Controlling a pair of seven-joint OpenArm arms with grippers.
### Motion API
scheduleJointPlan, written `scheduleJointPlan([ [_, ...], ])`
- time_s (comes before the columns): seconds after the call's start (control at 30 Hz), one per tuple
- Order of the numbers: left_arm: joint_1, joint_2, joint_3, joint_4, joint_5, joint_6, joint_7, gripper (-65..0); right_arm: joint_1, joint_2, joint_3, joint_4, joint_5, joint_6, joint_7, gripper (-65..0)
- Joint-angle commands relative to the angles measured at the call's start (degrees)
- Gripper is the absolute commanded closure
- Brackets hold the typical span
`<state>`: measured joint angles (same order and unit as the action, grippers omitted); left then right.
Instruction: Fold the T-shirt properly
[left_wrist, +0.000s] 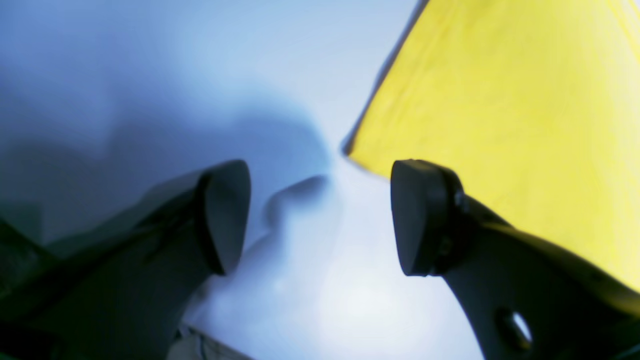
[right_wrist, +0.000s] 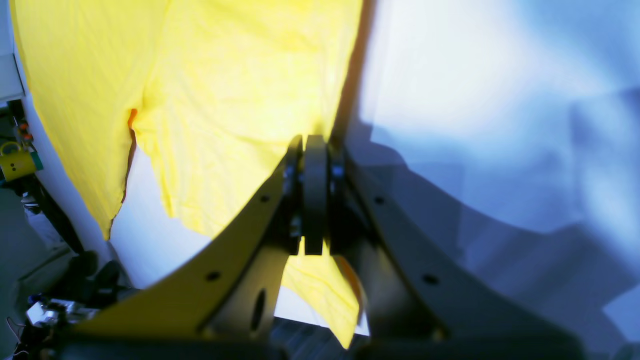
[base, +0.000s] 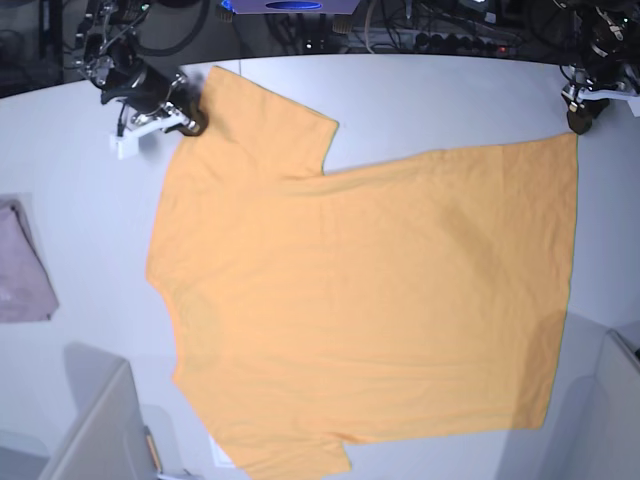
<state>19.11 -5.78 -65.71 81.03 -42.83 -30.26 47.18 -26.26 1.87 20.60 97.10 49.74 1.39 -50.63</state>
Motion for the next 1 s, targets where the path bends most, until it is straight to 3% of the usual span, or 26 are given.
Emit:
scheduleJointPlan([
  [0.0, -0.4, -1.5, -0.3, -0.4, -0.3, -0.3, 0.0, -42.0, -0.5, 0.3, 0.0, 0.1, -2.0, -1.0, -1.5, 0.0],
  [0.23, -1.6, -2.7, 5.4, -5.2, -0.5, -0.2, -0.1, -41.8, -0.6, 0.3, 0.1, 0.1, -2.0, -1.1, -1.5, 0.0],
  [0.97, -7.0, -0.2, 5.4, -11.4, -0.9, -0.2, 0.0, -41.6, -0.6, 0.3, -0.1, 0.1, -2.1, -1.2, -1.5, 0.0],
])
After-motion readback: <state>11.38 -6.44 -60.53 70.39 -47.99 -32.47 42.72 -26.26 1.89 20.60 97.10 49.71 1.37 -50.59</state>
